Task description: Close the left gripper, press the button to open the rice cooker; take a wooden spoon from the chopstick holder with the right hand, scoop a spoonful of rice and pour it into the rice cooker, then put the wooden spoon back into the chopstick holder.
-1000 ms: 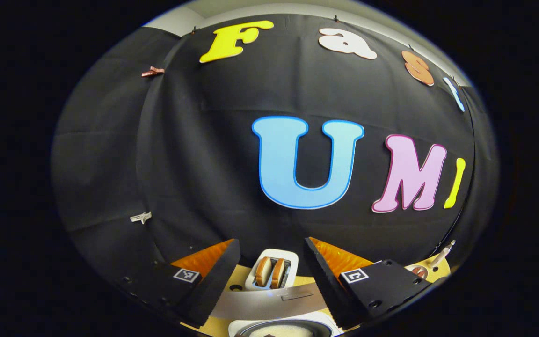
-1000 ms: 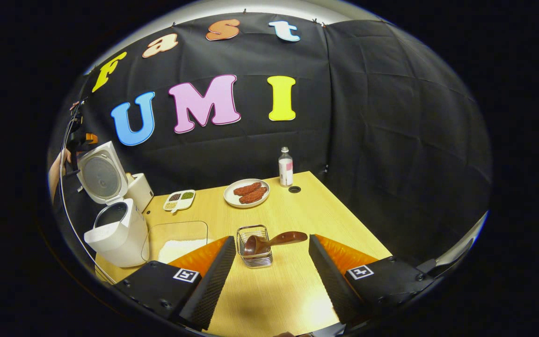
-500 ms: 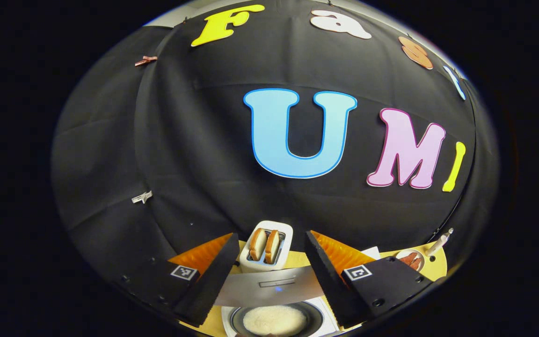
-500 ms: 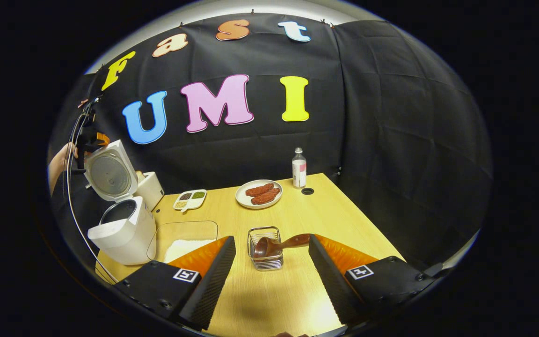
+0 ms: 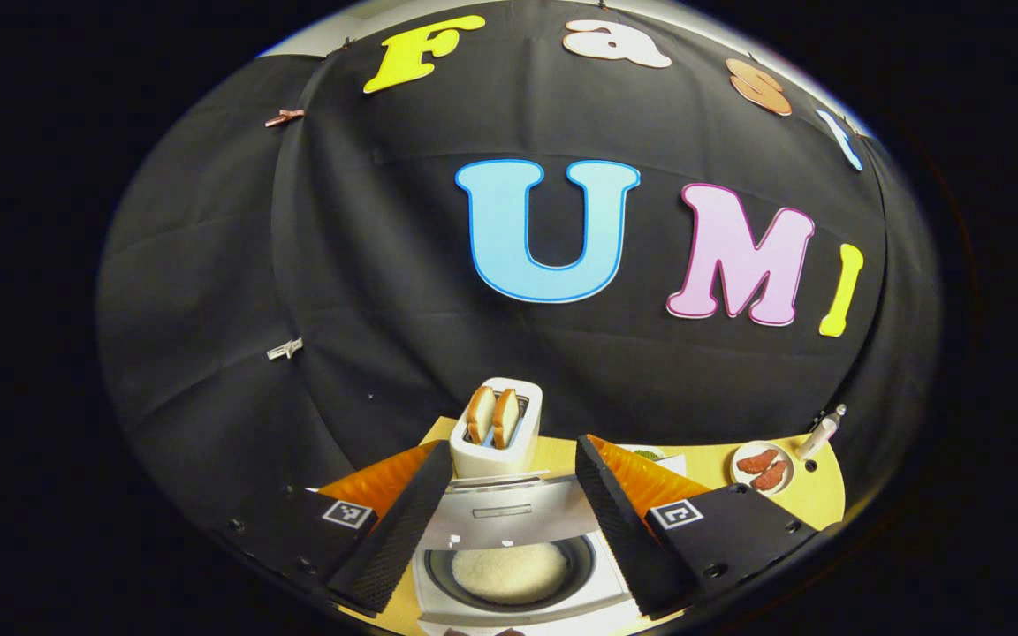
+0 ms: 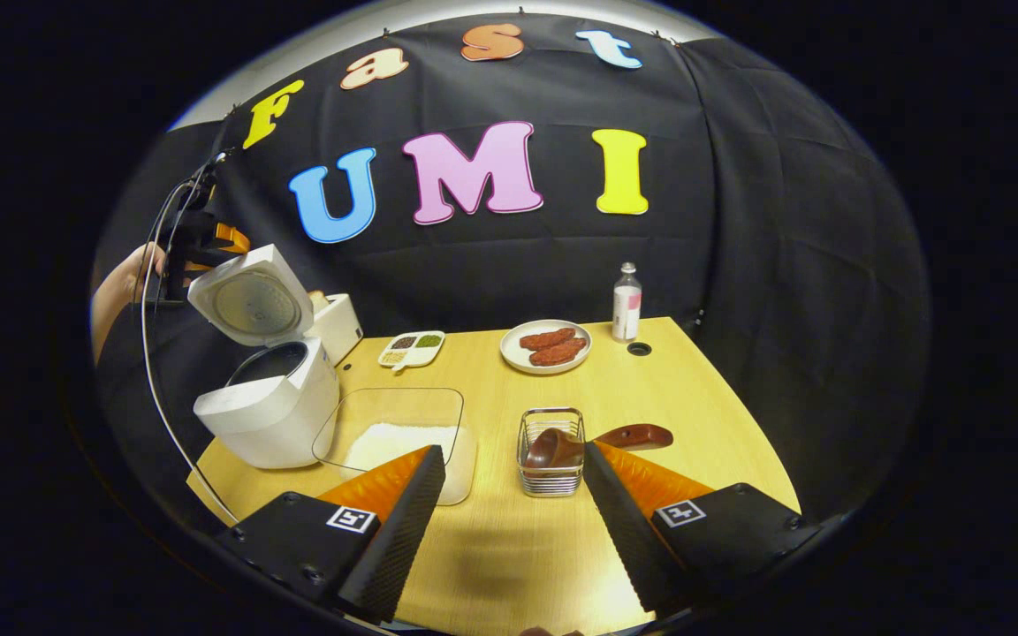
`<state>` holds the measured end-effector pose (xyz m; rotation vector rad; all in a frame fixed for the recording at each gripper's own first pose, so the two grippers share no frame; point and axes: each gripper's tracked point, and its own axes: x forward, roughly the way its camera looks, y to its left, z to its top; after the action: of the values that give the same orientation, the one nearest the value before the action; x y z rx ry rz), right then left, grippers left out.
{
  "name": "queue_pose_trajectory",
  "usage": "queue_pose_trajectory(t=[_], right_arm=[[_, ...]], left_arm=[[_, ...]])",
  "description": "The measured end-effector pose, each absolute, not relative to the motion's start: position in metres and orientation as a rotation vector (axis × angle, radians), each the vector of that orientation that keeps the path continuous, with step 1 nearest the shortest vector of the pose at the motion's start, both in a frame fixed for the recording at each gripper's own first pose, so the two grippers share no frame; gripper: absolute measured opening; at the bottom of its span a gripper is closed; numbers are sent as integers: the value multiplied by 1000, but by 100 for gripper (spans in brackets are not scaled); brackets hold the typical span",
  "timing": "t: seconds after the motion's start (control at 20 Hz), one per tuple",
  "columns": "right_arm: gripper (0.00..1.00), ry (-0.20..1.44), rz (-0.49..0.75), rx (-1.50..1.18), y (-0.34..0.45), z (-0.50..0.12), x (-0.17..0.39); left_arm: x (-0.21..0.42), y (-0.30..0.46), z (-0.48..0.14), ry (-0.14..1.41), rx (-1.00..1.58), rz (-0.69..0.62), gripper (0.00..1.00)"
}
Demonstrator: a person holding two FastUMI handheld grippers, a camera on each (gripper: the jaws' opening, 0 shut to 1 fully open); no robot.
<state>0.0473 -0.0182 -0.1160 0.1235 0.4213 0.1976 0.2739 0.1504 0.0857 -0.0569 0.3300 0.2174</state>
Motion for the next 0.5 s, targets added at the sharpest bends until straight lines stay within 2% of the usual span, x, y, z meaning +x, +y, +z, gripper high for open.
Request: queue_pose_trajectory(t=[0.5], right_arm=[[99,445,257,119,-7,-128,40]], left_arm=[[218,121,16,335,-28,174,97]])
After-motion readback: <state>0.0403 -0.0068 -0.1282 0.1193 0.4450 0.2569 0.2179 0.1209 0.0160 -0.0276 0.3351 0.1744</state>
